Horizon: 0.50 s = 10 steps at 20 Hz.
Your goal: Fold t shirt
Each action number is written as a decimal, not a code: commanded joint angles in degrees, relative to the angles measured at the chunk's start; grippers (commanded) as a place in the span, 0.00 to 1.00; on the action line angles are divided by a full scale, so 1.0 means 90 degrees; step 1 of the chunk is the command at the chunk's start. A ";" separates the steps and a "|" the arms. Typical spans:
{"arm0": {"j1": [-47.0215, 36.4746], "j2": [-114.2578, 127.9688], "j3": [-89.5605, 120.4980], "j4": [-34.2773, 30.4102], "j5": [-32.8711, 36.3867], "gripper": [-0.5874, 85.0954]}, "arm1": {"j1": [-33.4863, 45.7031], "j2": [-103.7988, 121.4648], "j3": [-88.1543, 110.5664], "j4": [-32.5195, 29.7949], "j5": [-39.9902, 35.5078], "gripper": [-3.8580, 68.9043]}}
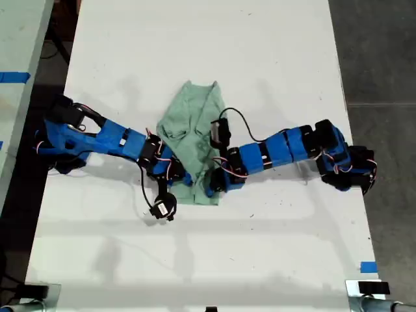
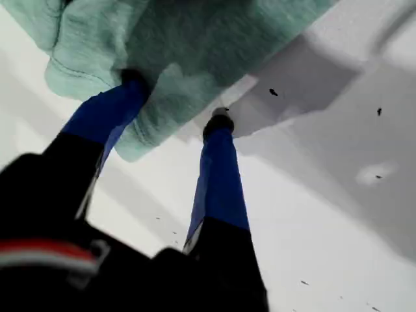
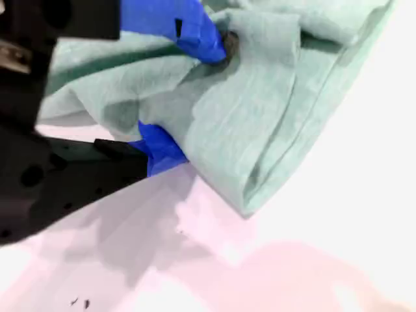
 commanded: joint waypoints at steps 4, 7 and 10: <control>0.0127 -0.0459 -0.0859 0.0078 0.0020 0.01 | -0.0156 0.0068 -0.0205 -0.0342 0.0078 0.06; 0.0146 -0.0361 -0.0967 0.0273 0.0020 0.01 | -0.0176 0.0283 -0.0303 -0.0420 0.0029 0.06; 0.0166 0.0244 -0.1055 0.0430 0.0098 0.01 | -0.0078 0.0889 -0.0430 -0.0244 -0.0225 0.06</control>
